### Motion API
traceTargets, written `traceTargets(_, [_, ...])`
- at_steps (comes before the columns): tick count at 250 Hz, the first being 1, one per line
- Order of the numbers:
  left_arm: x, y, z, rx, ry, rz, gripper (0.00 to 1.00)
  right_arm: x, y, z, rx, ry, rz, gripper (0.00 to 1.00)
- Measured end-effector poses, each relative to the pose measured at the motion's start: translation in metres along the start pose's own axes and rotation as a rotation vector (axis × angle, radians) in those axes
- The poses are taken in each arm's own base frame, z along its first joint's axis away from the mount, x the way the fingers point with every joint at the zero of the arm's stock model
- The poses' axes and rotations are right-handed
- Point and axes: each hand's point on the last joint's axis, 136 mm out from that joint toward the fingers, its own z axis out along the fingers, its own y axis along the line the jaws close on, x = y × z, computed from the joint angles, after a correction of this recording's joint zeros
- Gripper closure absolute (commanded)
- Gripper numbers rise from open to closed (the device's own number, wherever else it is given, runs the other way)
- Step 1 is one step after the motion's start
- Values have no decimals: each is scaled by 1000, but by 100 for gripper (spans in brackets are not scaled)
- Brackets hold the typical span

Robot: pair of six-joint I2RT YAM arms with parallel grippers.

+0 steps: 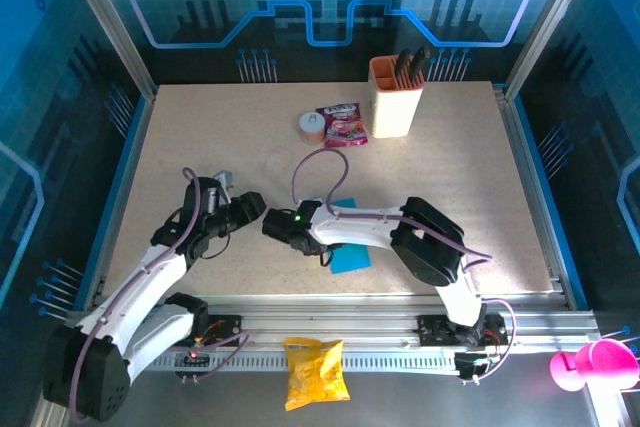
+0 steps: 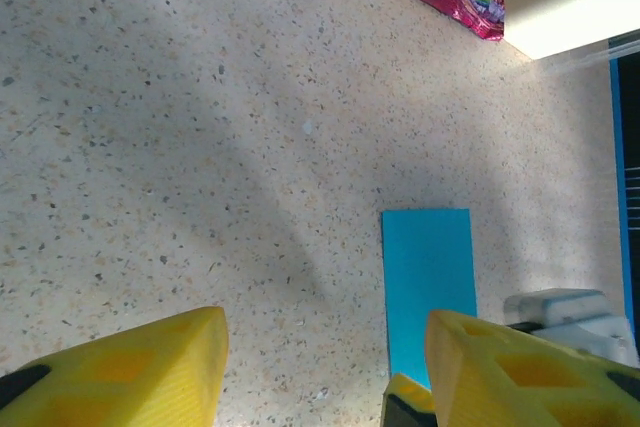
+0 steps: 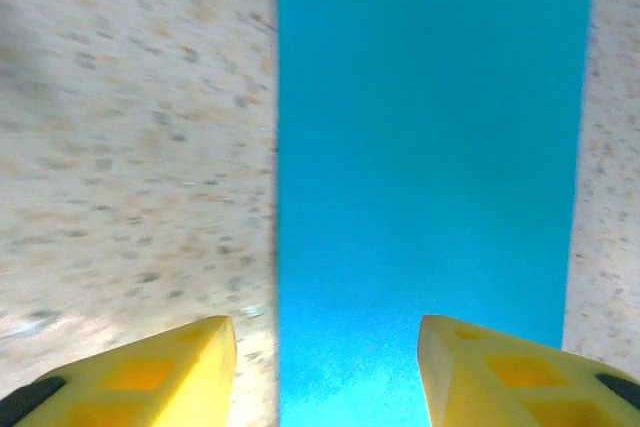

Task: Fold a paper plane with a square sheet of paper (pick it up from the middle)
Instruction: Turn over the paper at the center of the table.

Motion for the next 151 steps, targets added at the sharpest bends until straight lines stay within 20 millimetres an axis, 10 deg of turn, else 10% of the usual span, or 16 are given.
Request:
traceTargets(63, [3,-9,10,40,55,23,35,-40,-35,-46,-318,-41,219,55])
traceTargets(151, [17,-50,26,125,147,164,1,-36,-63,-20,-509,98,392,58])
